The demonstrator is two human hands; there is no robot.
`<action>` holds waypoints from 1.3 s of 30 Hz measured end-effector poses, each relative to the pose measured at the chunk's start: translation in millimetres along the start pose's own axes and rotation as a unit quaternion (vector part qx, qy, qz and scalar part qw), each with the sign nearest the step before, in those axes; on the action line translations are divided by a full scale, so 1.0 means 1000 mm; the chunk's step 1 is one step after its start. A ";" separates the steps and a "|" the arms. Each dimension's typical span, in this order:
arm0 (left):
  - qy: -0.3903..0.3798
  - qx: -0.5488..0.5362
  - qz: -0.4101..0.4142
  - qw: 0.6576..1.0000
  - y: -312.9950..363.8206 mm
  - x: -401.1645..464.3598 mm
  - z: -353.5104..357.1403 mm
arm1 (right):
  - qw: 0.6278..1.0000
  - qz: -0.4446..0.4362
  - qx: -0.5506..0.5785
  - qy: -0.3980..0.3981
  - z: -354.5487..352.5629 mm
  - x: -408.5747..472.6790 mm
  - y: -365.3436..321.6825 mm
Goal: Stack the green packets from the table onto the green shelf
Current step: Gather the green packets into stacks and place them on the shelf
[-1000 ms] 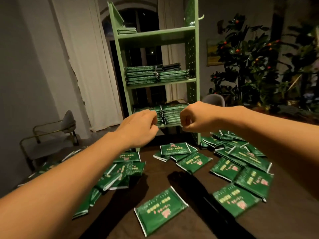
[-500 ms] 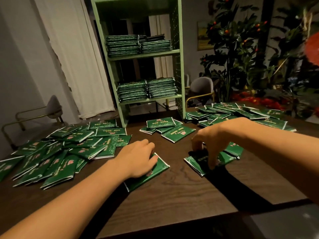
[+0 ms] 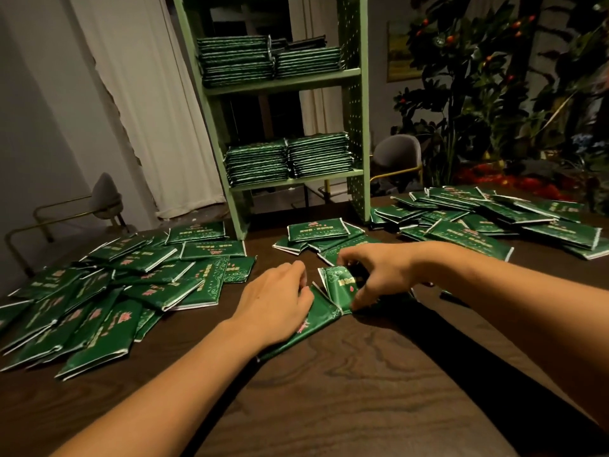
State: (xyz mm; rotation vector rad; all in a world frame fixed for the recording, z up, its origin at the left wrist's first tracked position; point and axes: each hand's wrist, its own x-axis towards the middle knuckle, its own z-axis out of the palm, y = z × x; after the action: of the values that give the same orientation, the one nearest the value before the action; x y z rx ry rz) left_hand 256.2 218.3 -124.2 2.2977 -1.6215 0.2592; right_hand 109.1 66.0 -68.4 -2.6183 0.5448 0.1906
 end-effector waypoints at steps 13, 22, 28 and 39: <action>0.072 0.073 -0.035 0.994 -0.023 0.016 0.004 | 0.996 -0.003 0.071 0.061 0.012 0.057 -0.006; 0.159 -0.048 0.112 0.980 -0.023 0.009 -0.006 | 0.961 -0.010 0.065 0.270 0.028 0.057 0.002; 0.145 -0.062 0.115 0.981 -0.019 0.010 -0.002 | 0.947 -0.018 0.206 0.246 0.026 0.050 0.002; 0.270 -0.309 -0.068 0.909 -0.024 0.014 -0.001 | 0.927 -0.075 0.352 0.104 0.038 0.053 -0.011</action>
State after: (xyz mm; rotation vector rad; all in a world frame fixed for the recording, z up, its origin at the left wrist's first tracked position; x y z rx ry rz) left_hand 283.6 213.6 -121.9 1.6458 -1.0554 0.2691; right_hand 160.4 74.2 -109.0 -1.9641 0.3831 -0.2902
